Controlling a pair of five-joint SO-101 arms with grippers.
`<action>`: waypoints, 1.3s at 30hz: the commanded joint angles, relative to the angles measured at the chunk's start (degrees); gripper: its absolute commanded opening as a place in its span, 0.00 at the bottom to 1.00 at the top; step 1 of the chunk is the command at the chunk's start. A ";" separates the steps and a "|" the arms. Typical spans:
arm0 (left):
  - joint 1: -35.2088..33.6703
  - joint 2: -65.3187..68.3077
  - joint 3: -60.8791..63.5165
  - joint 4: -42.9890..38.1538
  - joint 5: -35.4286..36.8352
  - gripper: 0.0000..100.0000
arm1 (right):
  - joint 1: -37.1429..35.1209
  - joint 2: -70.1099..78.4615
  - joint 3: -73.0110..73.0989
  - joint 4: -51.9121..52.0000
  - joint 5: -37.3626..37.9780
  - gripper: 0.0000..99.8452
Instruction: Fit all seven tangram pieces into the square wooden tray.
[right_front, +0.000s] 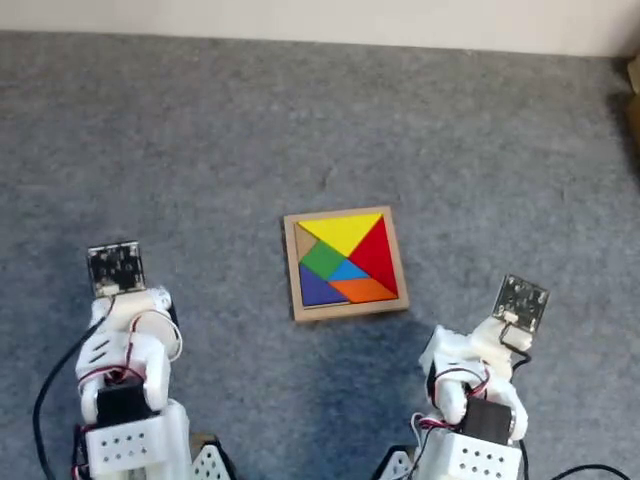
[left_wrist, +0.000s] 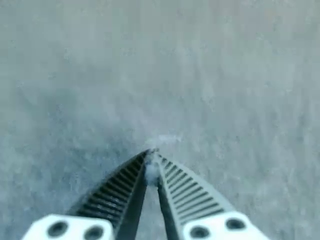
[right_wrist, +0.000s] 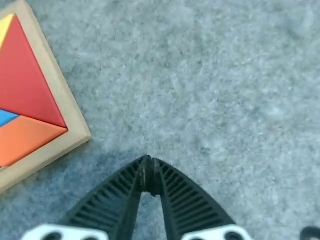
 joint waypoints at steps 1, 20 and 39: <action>-0.66 -4.88 0.92 4.92 0.26 0.01 | -0.48 0.13 7.25 0.31 0.70 0.00; -0.75 -3.74 0.92 18.55 0.35 0.01 | -0.48 0.13 7.25 0.31 0.70 0.00; -0.75 -3.74 0.92 28.66 0.35 0.01 | -0.48 0.13 7.25 0.31 0.70 0.00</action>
